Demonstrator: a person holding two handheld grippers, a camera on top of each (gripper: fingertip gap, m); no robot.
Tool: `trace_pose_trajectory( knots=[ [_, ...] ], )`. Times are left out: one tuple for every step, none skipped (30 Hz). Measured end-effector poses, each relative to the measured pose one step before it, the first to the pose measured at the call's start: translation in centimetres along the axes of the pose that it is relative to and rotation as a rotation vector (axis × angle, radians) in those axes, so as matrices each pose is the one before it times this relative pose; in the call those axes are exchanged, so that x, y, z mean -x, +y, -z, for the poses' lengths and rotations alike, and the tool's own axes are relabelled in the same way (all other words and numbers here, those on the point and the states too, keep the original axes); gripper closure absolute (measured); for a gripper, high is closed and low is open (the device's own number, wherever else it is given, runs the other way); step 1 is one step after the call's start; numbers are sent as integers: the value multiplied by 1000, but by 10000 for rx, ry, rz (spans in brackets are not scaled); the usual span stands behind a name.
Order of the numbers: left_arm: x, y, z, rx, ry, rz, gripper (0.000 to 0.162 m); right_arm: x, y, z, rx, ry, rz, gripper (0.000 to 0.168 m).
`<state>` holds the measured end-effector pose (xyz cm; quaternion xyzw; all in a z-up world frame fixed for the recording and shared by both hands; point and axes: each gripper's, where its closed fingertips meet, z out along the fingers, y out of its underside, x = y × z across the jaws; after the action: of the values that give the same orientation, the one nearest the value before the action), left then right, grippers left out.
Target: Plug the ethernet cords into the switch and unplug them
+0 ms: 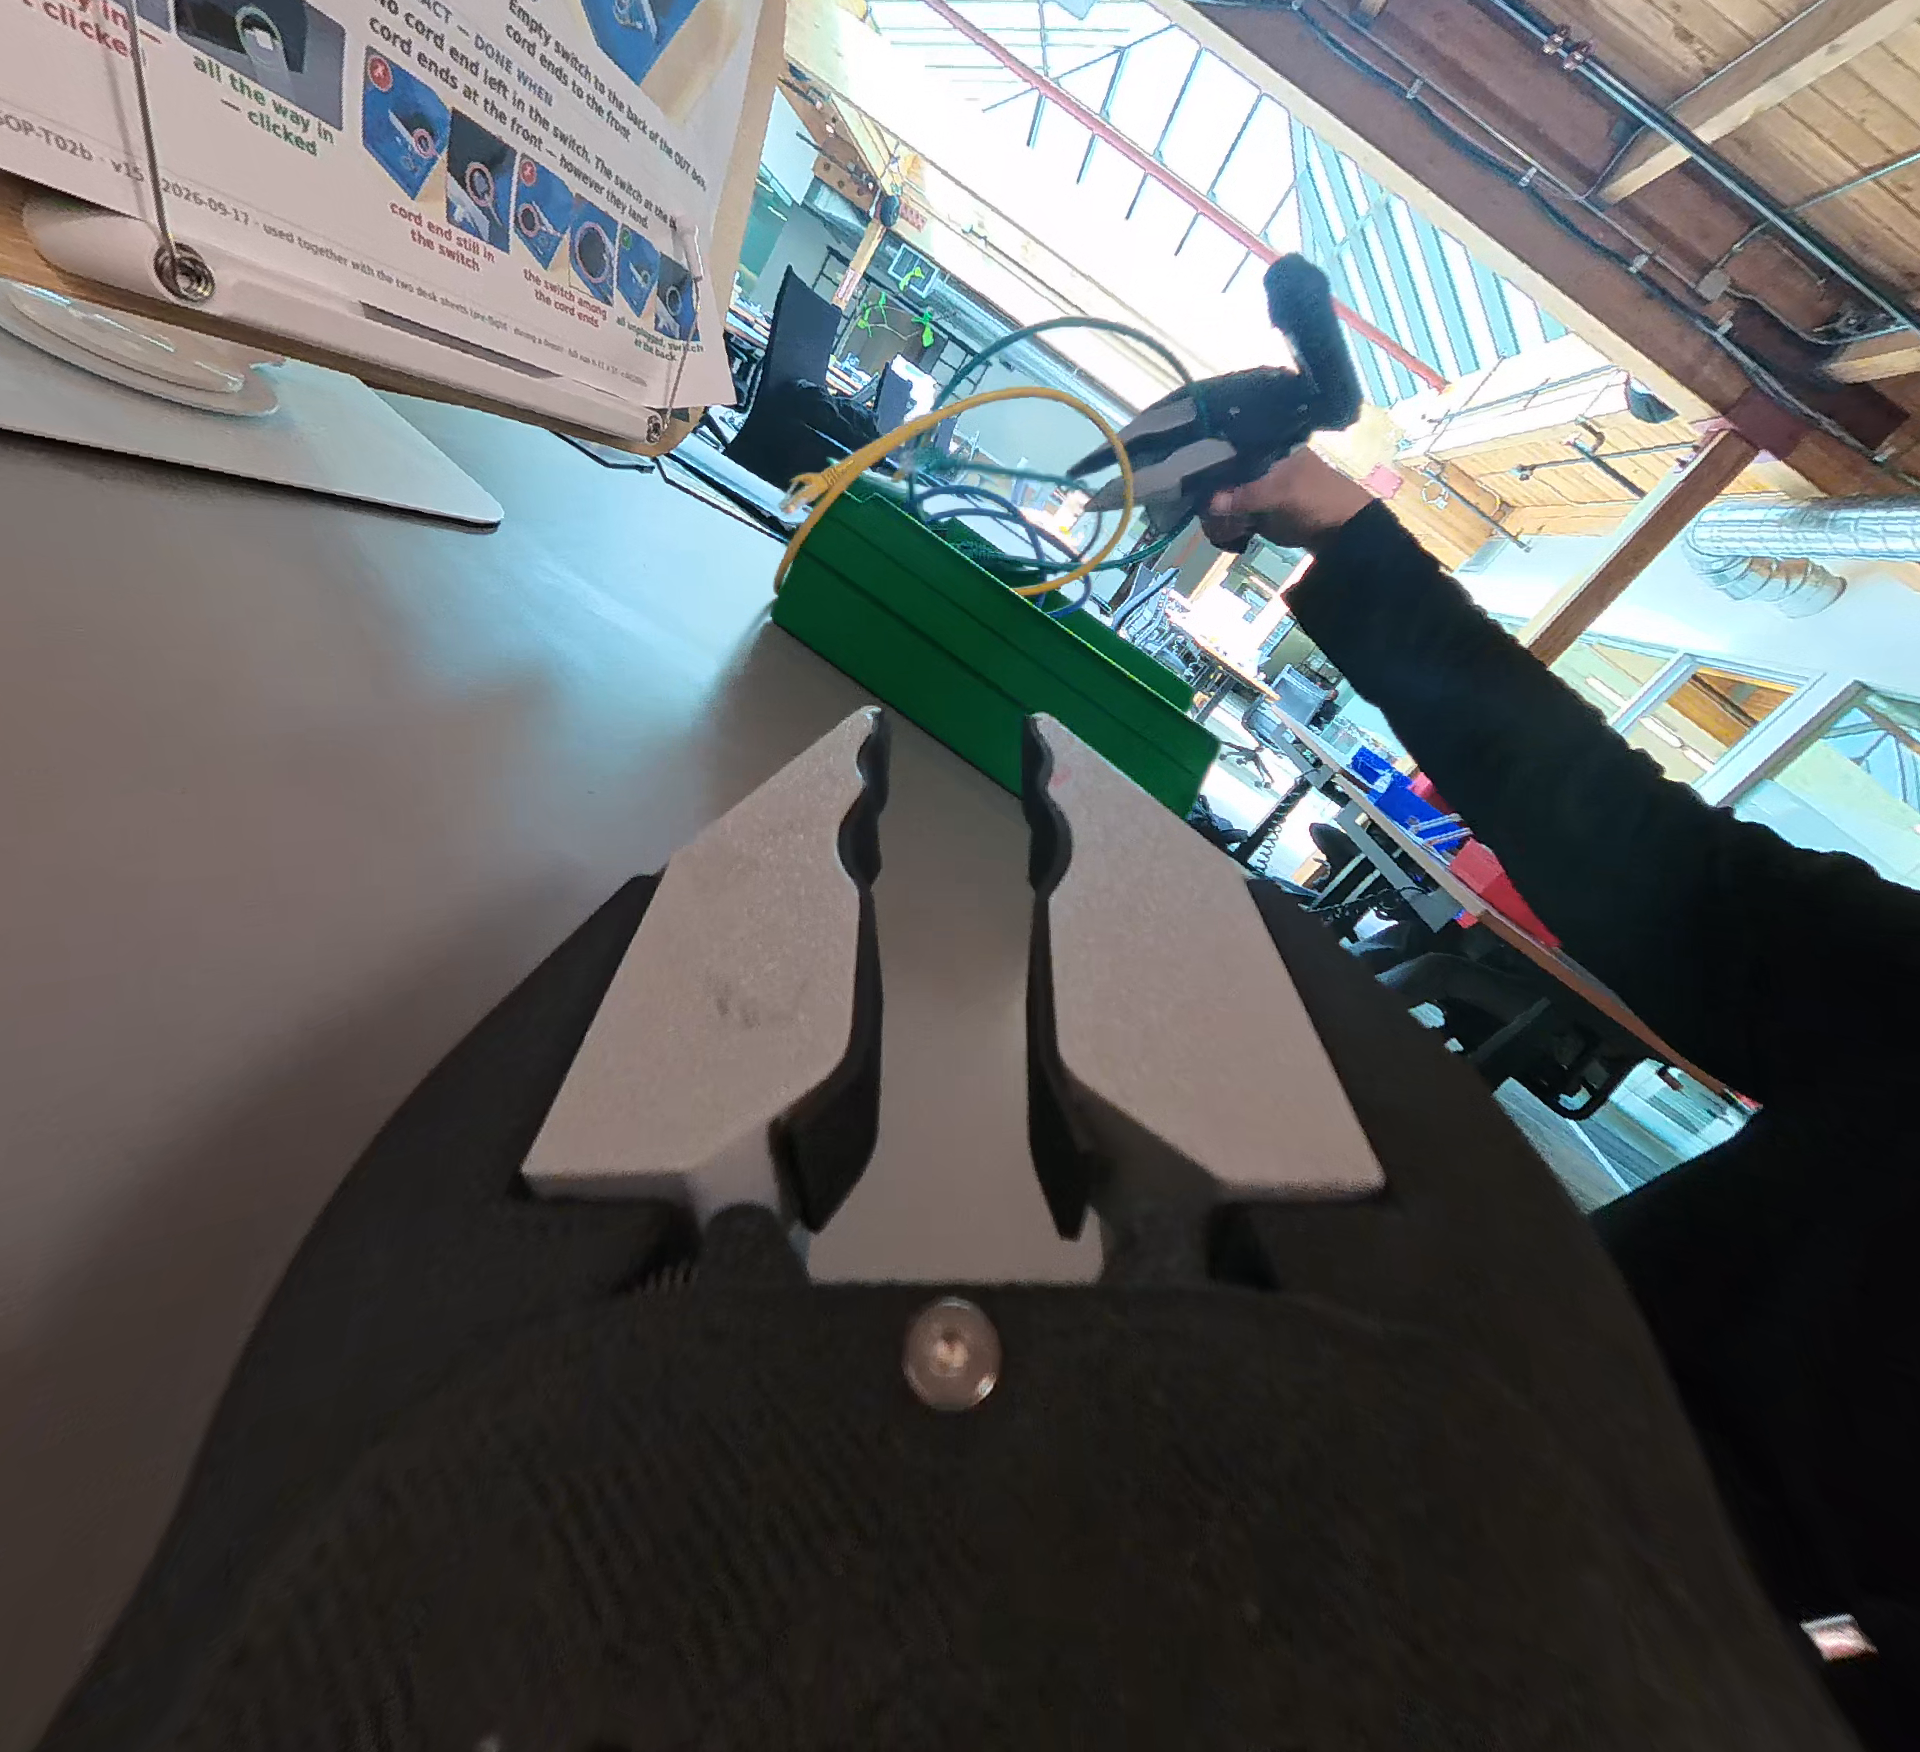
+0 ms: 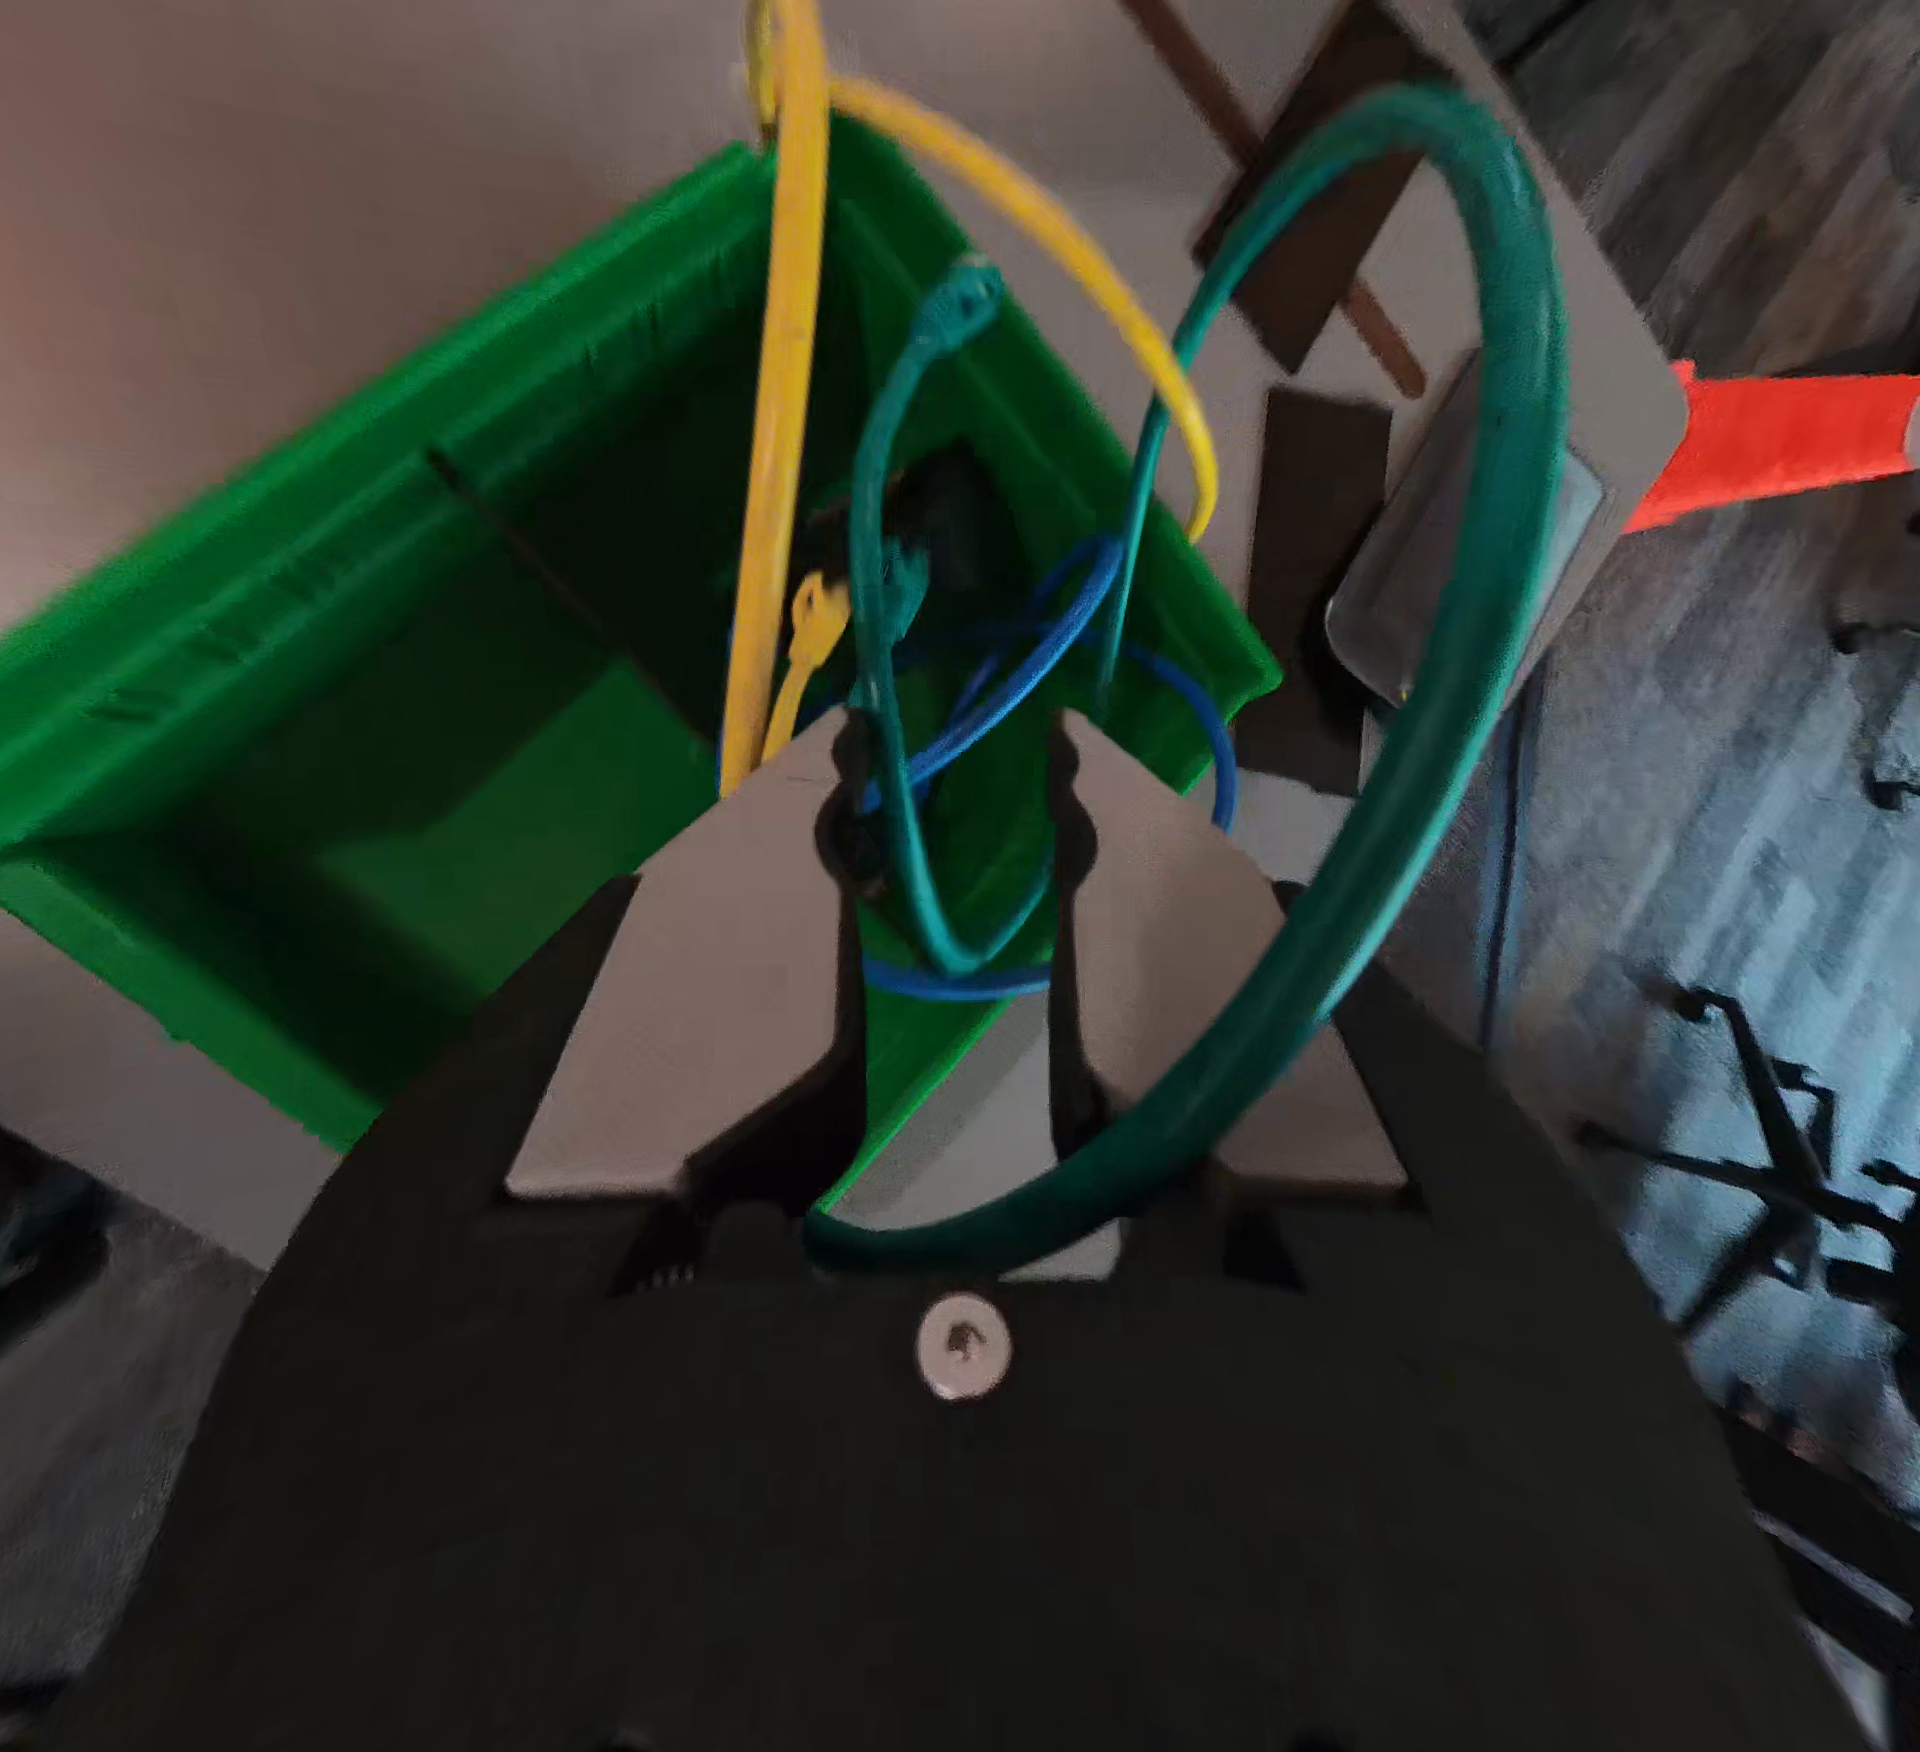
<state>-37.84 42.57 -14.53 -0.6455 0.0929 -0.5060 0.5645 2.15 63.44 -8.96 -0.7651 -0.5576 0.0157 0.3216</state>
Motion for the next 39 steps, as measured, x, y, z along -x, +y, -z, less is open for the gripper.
trace_pose_trajectory(
  knots=[
    [8,-38,22,-16,-8,-3,140,-336,-124,153,-218,-11,-289,133],
    [23,-27,35,-17,-3,13,140,-357,545,-108,178,16,-254,128],
    [25,-27,28,-21,-3,27,140,-440,1001,-256,458,90,-205,123],
    [30,-11,19,-16,-1,28,140,-175,741,-167,284,-76,-290,126],
    [10,2,6,1,8,20,140,352,-192,69,-327,-377,-420,130],
    [-6,18,-13,8,10,9,140,137,-835,393,-778,-320,-416,129],
    [-15,29,-20,13,4,4,140,21,-730,311,-700,-167,-277,130],
    [2,38,-15,14,3,13,140,336,-54,-35,-143,-165,51,131],
    [13,12,-22,9,8,30,140,162,659,-179,466,150,343,131],
    [29,3,-2,2,8,42,140,-64,506,-117,446,286,303,126],
    [30,-15,13,-16,1,34,140,1,-88,82,45,38,-27,124],
    [30,-43,30,-28,-1,23,140,20,-615,316,-333,-172,-329,125],
    [-14,-38,36,-30,5,5,140,-108,-939,485,-586,-168,-391,123],
    [-39,-24,40,-14,7,-20,140,-371,-1064,579,-716,-5,-405,117],
    [-42,6,21,6,-8,-29,140,-91,-857,614,-671,-209,-437,109],
    [-39,21,16,7,-8,-30,140,208,-661,460,-547,-431,-485,110],
    [-19,12,-2,3,0,-13,140,-87,-447,394,-411,-283,-470,108],
    [2,26,-27,16,9,14,141,-591,-363,445,-362,85,-387,99],
    [12,35,-32,22,19,32,141,-756,-385,550,-394,260,-256,93],
    [3,12,-14,7,21,34,141,-785,-357,629,-382,306,-158,93],
    [-6,2,2,-4,13,16,141,-855,-355,698,-347,402,-130,91],
    [0,-5,2,-6,-1,-7,141,-828,-336,699,-278,420,-96,86],
    [-10,-5,9,-3,-2,-10,141,-674,-324,690,-211,339,-38,81],
    [-7,15,-17,6,3,2,141,-390,-329,630,-215,299,41,80],
    [-9,30,-19,9,10,15,141,-269,-620,678,-296,301,155,82],
    [10,20,-23,10,7,21,141,-63,-820,645,-330,315,257,82],
    [18,12,-17,7,2,25,141,249,-907,570,-294,259,315,82],
    [30,14,-8,7,1,26,141,697,-872,385,-225,98,351,83],
    [14,-1,-7,4,2,21,141,1216,-702,101,-82,-131,384,83],
    [14,-9,6,-9,3,13,141,1510,-463,-175,112,-260,393,82],
    [6,-20,16,-19,-6,5,141,1581,-196,-485,315,-249,429,82],
    [2,-30,28,-19,-4,-5,141,1601,-21,-711,457,-228,526,82],
    [-6,-19,14,-18,-3,-8,141,1607,48,-877,505,-218,593,82],
    [-20,-7,17,-15,8,-1,141,1452,-54,-1115,459,-177,567,83],
    [-15,0,12,-5,10,5,141,1289,-229,-1228,393,-106,514,84],
    [0,-6,19,-6,1,8,142,1119,-173,-1189,368,-81,471,87],
    [-12,-9,15,-14,11,16,142,847,-352,-1405,398,-52,455,89],
    [13,-21,18,-16,9,22,142,644,-480,-1502,396,-9,459,88],
    [7,-23,19,-11,10,22,142,626,-527,-1497,390,-8,532,89]
  ],
)
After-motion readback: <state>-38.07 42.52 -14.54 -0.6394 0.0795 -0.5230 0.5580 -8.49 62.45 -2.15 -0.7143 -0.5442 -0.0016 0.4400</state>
